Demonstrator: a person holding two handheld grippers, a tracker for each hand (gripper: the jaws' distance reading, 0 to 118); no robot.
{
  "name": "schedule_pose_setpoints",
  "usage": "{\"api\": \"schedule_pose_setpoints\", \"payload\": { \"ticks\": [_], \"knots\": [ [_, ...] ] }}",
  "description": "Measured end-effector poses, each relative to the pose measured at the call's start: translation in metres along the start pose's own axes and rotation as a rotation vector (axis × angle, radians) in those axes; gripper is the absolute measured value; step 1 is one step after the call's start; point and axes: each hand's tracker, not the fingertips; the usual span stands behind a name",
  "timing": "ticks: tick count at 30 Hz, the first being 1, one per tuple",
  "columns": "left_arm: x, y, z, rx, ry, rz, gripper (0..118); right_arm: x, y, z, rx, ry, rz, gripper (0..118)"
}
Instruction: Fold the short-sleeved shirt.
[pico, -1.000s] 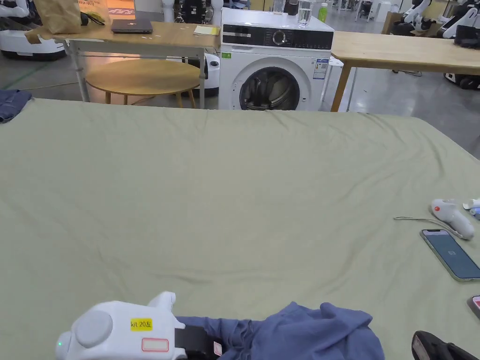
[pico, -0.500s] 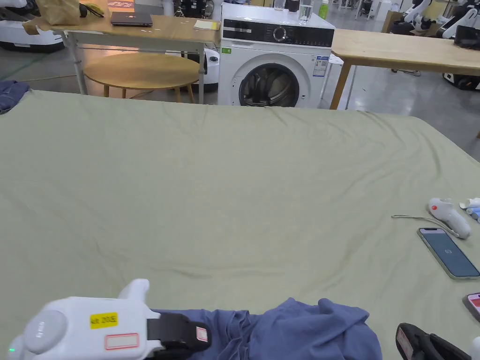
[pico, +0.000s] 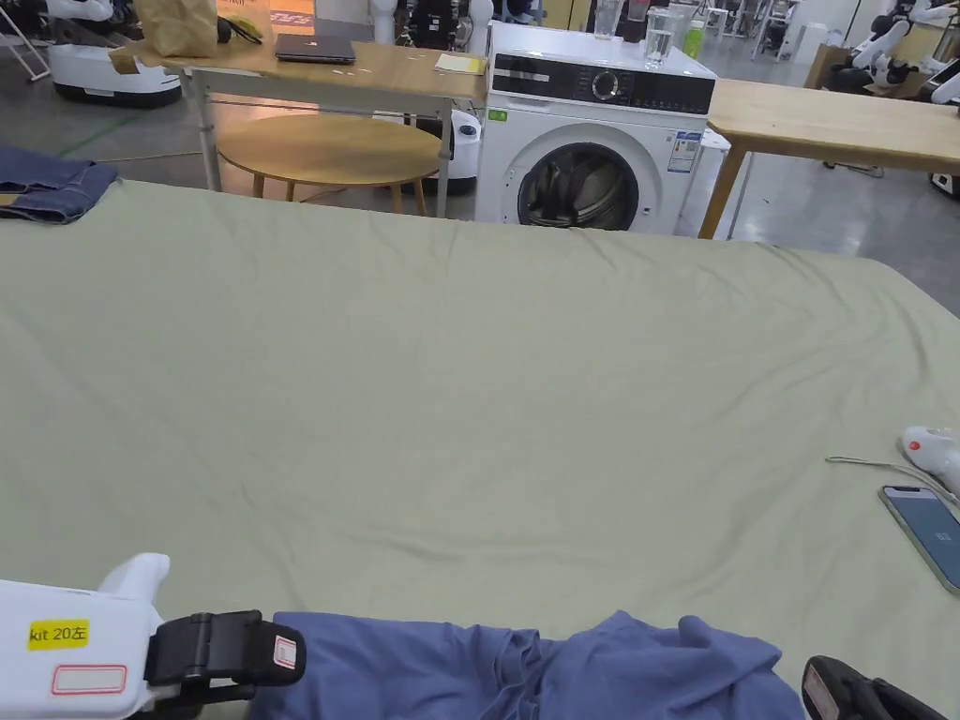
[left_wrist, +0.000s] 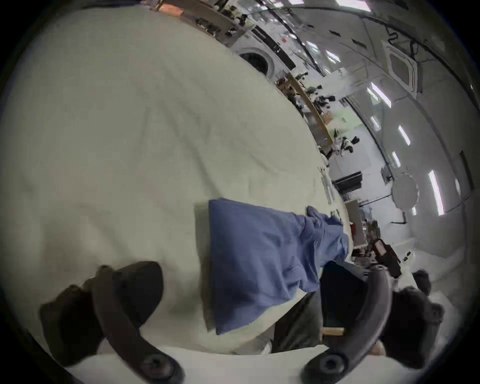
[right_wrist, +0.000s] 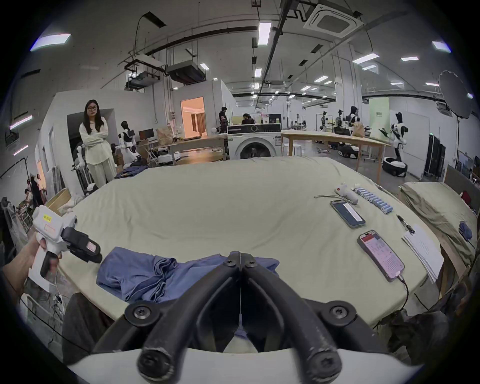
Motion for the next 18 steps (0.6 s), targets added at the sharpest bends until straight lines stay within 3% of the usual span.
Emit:
{"api": "schedule_pose_setpoints", "payload": {
  "ticks": [4,5,7,9,10,13,18],
  "knots": [
    [-0.015,0.009,-0.024,-0.036,-0.168,0.104,117,-0.002,0.001,0.001,0.000,-0.002,0.005,0],
    [-0.016,0.013,-0.026,-0.034,-0.211,0.120,112,-0.001,0.002,0.001,-0.001,-0.003,0.007,0],
    [-0.019,0.016,-0.036,-0.084,-0.300,0.192,60,-0.001,0.001,0.002,-0.002,-0.009,0.014,0],
    [-0.013,0.012,-0.052,-0.130,-0.196,0.186,18,0.000,0.000,0.002,-0.001,-0.009,0.010,0],
    [-0.012,0.010,-0.058,-0.146,-0.100,0.117,17,0.000,-0.001,0.003,-0.002,-0.011,0.008,0],
    [-0.012,0.009,-0.053,-0.124,-0.175,0.180,15,0.003,-0.002,0.005,-0.002,-0.017,0.004,0],
    [-0.018,0.013,-0.055,-0.023,-0.061,0.149,9,0.007,0.002,0.006,0.015,-0.014,-0.003,0]
  ]
}}
